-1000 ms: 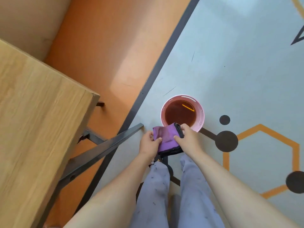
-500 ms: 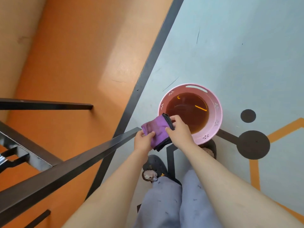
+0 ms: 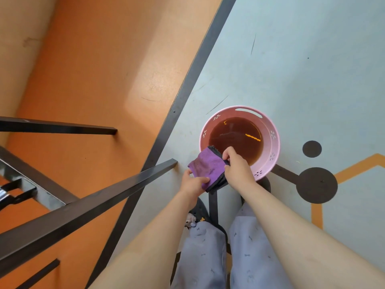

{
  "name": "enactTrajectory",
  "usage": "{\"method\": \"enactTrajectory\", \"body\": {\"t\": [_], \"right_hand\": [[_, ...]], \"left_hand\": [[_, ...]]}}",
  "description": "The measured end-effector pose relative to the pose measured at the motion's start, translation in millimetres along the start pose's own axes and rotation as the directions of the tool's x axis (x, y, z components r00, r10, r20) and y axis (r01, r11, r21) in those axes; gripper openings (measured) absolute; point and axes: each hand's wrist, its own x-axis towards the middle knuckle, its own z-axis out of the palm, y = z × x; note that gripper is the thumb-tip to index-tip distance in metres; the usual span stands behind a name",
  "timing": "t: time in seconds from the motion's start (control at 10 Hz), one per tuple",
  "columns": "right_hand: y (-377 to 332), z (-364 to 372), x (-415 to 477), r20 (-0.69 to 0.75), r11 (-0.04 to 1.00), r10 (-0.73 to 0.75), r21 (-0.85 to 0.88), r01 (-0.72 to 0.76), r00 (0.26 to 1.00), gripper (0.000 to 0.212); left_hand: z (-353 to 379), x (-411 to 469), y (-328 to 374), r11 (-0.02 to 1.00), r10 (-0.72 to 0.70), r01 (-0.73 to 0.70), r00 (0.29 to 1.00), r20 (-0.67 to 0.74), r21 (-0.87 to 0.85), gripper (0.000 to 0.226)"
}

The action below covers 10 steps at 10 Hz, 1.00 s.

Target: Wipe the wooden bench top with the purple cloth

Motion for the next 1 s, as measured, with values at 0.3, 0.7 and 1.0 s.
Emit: {"method": "enactTrajectory", "body": {"t": [0.3, 0.7, 1.0], "right_hand": [[19.3, 22.8, 34.5, 0.157, 0.990, 0.117, -0.090, -0.104, 0.981, 0.041], [-4.4, -16.3, -2.4, 0.244, 0.990, 0.135, 0.001, -0.140, 0.960, 0.053], [-61.0, -78.9, -70.8, 0.239, 0.995, 0.041, 0.076, -0.060, 0.970, 0.039]], "left_hand": [[8.4, 26.0, -7.5, 0.998, 0.028, -0.031, 0.999, 0.040, 0.060, 0.042], [-12.4, -30.3, -4.0, 0.959, -0.030, 0.036, 0.999, -0.028, 0.282, 0.041], [-5.1, -135.8, 41.7, 0.842, 0.222, -0.219, 0.974, 0.052, 0.493, 0.031]]}}
